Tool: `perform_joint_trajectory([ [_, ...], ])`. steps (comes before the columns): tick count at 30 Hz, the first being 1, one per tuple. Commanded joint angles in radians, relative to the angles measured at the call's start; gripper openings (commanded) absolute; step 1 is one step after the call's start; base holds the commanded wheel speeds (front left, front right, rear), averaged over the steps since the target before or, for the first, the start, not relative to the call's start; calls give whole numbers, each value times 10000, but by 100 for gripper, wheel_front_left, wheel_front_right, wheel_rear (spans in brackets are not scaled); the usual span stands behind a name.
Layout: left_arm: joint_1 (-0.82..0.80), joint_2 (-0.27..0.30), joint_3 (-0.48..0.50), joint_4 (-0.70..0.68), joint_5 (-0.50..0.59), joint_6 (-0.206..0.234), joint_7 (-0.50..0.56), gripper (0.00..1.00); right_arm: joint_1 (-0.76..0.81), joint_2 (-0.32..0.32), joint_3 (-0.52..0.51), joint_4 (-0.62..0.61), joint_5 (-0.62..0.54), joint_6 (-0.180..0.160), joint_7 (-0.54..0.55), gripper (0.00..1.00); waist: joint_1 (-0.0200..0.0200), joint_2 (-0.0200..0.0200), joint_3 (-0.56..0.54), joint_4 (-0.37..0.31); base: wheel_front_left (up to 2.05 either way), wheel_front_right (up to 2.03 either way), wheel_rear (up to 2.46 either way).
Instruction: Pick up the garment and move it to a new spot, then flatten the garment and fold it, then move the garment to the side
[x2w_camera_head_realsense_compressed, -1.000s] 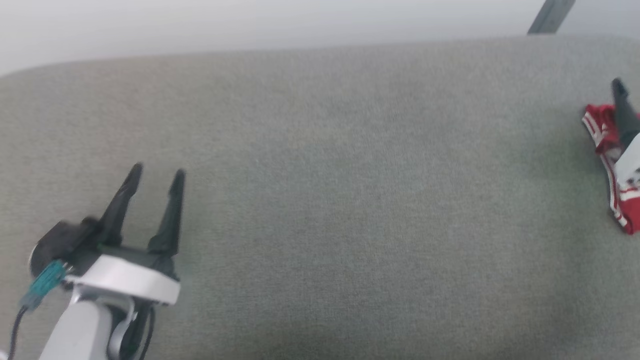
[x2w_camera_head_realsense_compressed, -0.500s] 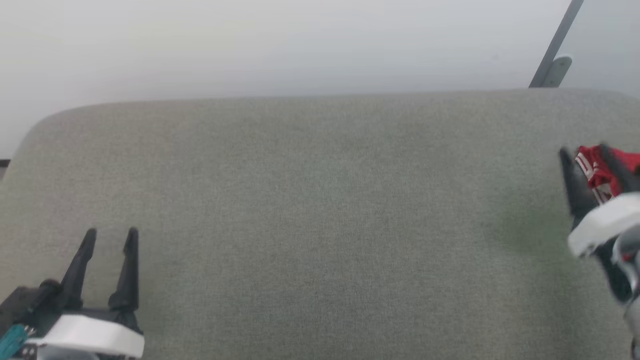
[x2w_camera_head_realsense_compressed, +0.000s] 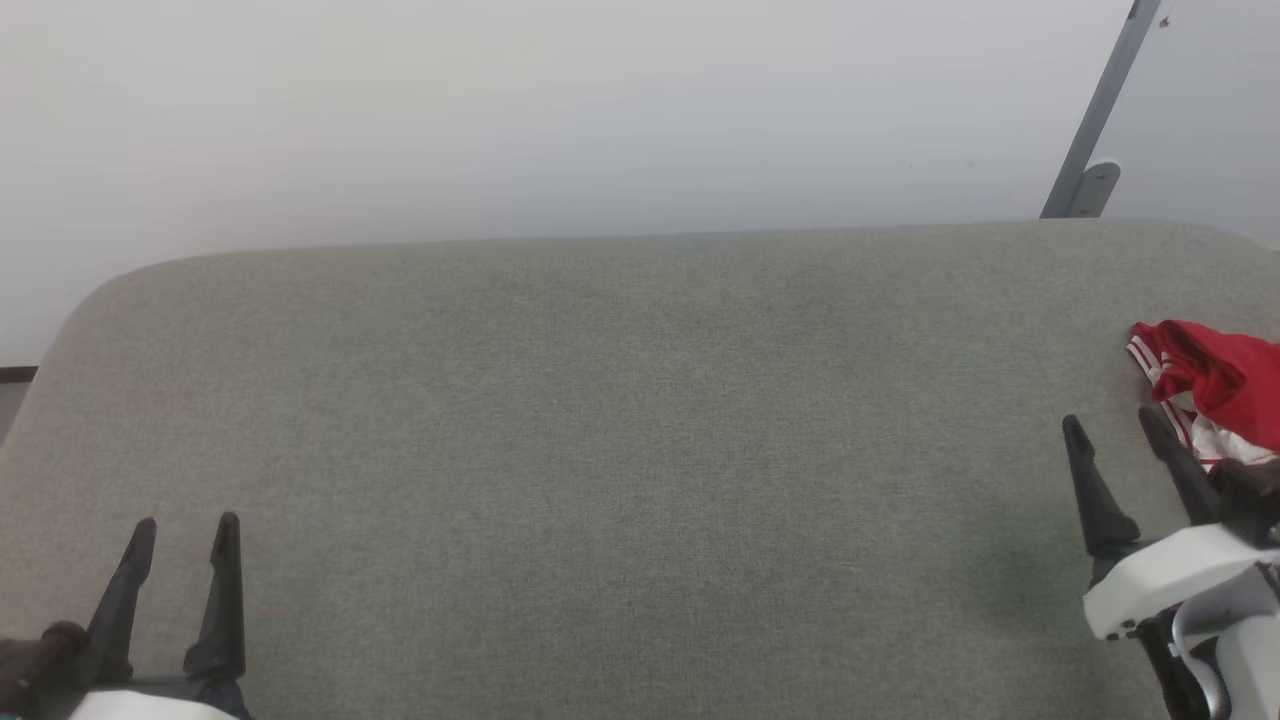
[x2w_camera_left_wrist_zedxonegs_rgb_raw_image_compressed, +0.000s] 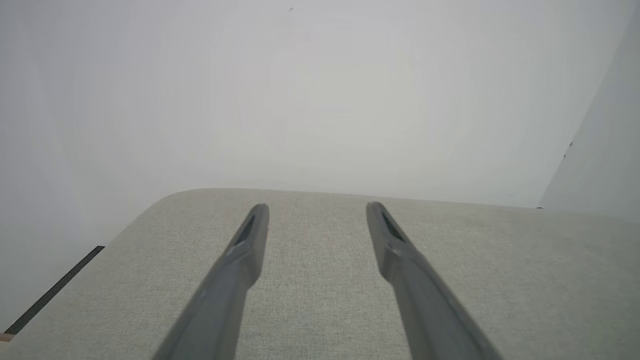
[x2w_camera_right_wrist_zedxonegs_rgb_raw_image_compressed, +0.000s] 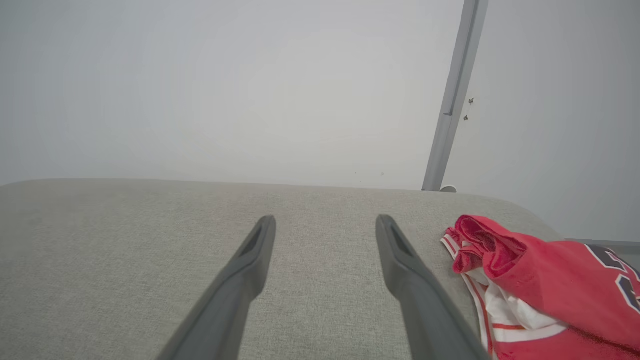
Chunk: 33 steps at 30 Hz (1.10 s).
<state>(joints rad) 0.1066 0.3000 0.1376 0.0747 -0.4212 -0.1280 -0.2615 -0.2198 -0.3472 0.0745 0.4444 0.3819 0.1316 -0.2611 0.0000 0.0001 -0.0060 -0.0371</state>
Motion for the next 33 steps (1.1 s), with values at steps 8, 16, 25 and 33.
perform_joint_trajectory([
  [8,379,-52,229,-3,-84,-26,-45,100,891,619,-385,-822,-438,-19,-45,100,0,-1,-169,-71,0,0,0],
  [16,488,-26,233,18,-138,-26,-45,100,1306,907,-527,-1103,-582,-19,-45,100,0,-1,-194,-116,0,0,0],
  [25,522,3,151,-33,-187,-26,-45,100,1394,1025,-584,-1258,-647,-19,-45,100,0,-1,-205,-146,0,0,0],
  [33,537,-85,217,-137,-106,-27,-45,100,1450,1029,-587,-1345,-624,-19,-46,100,0,-1,-203,-129,0,0,0],
])
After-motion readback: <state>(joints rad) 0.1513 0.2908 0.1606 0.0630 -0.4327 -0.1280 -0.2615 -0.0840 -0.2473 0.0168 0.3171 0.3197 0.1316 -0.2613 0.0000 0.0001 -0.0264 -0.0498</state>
